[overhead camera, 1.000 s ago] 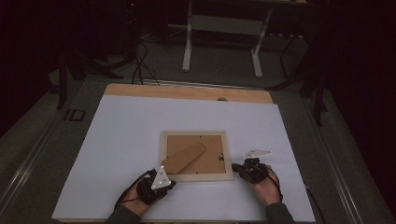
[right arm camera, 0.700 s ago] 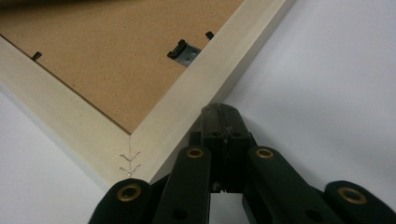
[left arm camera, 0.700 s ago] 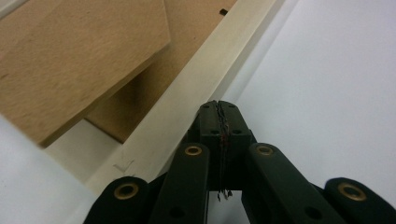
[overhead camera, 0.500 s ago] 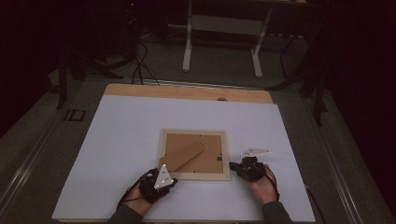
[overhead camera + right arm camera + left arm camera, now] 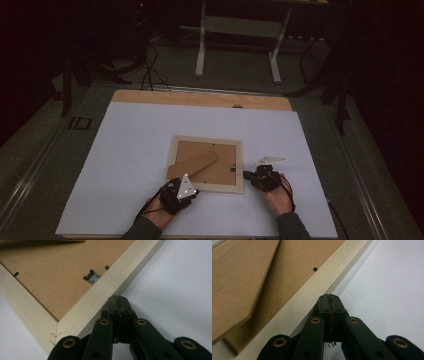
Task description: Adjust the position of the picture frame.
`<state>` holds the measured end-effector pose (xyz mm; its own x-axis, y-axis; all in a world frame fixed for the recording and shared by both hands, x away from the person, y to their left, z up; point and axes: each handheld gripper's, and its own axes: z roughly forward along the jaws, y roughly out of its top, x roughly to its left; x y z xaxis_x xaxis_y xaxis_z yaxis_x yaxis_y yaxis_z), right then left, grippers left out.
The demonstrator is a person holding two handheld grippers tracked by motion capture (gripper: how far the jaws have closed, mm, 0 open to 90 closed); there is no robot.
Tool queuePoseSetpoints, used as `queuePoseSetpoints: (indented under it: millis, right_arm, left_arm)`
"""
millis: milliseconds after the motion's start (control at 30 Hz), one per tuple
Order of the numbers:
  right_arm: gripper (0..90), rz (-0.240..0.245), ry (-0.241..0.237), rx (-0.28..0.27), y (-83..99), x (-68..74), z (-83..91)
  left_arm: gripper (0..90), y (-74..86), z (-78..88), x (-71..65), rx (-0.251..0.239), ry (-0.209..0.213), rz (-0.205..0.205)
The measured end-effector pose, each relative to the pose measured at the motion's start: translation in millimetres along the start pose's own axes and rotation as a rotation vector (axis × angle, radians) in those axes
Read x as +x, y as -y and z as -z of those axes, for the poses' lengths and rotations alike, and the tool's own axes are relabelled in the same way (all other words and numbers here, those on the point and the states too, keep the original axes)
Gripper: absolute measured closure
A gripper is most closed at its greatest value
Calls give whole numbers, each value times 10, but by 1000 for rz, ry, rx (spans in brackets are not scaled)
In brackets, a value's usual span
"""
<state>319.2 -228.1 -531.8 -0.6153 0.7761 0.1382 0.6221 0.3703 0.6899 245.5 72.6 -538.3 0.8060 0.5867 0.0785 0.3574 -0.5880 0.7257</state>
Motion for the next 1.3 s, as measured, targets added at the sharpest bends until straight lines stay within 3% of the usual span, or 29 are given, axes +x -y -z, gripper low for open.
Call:
queuePoseSetpoints:
  millis: [167,200,333,467,600,933,1300]
  right_arm:
    - [899,-1,-4,-2,-30,-6,-32]
    - [899,-1,-5,-1,-44,-13,-44]
    - [899,0,-5,-2,-68,-26,-63]
    - [899,-2,-2,-1,-91,-35,-82]
    - [898,-3,-7,2,-133,-51,-116]
    - [898,10,12,13,-198,-53,-155]
    - [898,17,12,1,-137,-41,-117]
  left_arm:
    - [900,-32,-31,-2,2,0,1]
    - [900,-85,-77,-34,4,3,-19]
    - [900,-157,-152,-66,-3,23,-25]
    - [900,-185,-188,-56,-15,36,-7]
    - [900,-192,-217,4,-27,35,25]
    - [900,-304,-295,36,-10,22,-3]
    - [900,-396,-369,90,-9,19,3]
